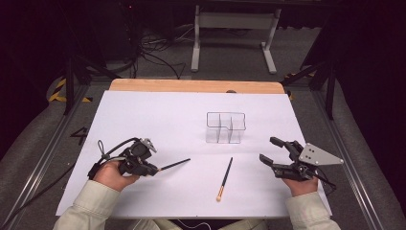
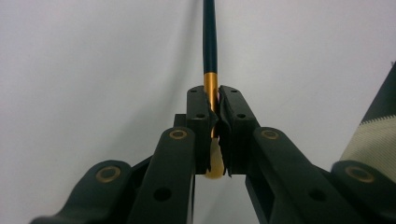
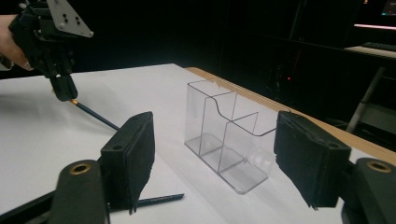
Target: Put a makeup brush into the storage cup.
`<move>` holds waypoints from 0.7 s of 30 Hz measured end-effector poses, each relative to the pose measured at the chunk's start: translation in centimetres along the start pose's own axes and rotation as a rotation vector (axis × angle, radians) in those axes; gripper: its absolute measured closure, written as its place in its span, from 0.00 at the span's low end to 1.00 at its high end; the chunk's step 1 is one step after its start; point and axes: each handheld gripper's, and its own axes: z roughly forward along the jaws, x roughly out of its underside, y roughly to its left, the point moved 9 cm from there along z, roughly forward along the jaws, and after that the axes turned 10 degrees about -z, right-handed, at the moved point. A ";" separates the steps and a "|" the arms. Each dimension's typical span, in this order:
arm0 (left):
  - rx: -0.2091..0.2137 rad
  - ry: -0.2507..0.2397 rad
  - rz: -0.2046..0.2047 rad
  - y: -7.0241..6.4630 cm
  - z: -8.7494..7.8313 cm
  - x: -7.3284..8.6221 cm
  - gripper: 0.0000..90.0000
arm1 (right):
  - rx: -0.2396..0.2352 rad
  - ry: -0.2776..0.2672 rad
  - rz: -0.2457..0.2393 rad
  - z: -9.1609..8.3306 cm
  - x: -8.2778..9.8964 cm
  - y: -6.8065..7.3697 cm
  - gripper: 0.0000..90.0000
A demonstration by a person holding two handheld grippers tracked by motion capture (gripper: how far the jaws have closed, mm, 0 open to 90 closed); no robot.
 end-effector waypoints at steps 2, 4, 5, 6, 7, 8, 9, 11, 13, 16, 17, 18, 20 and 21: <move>0.009 -0.006 0.018 -0.2 -0.3 -0.3 0.93 | -0.012 0.004 -0.008 -0.1 -0.2 0.1 0.34; 0.017 -0.012 0.045 -0.5 -0.6 -0.5 0.93 | -0.024 0.010 -0.013 -0.1 -0.4 0.2 0.35; 0.022 -0.011 0.056 -0.6 -0.8 -0.6 0.93 | -0.027 0.012 -0.019 -0.1 -0.5 0.3 0.36; 0.029 -0.019 0.065 -0.8 -0.9 -0.8 0.93 | -0.036 0.012 -0.020 -0.1 -0.6 0.4 0.36; 0.032 -0.025 0.079 -0.9 -1.1 -0.9 0.93 | -0.048 0.011 -0.022 -0.1 -0.7 0.5 0.38; 0.041 -0.029 0.091 -1.1 -1.3 -1.0 0.93 | -0.062 0.010 -0.025 -0.1 -0.8 0.6 0.38; 0.050 -0.036 0.102 -1.3 -1.5 -1.1 0.93 | -0.071 0.013 -0.031 -0.1 -0.9 0.7 0.38; 0.066 -0.043 0.126 -1.7 -1.8 -1.3 0.93 | -0.096 0.016 -0.024 0.0 -1.1 1.0 0.39; 0.075 -0.059 0.150 -2.0 -2.1 -1.6 0.93 | -0.119 0.028 -0.016 0.1 -1.3 1.1 0.39; 0.091 -0.071 0.180 -2.6 -2.4 -1.8 0.93 | -0.130 0.041 -0.032 0.1 -1.6 1.2 0.40; 0.094 -0.074 0.189 -2.7 -2.6 -1.9 0.93 | -0.138 0.043 -0.035 0.1 -1.8 1.3 0.41; 0.098 -0.077 0.196 -2.9 -2.7 -2.0 0.93 | -0.144 0.045 -0.038 0.1 -2.0 1.3 0.42; 0.098 -0.081 0.212 -3.1 -2.8 -2.1 0.93 | -0.170 0.057 -0.042 0.2 -2.3 1.5 0.43; 0.100 -0.083 0.224 -3.4 -2.9 -2.3 0.93 | -0.184 0.063 -0.046 0.3 -2.5 1.6 0.44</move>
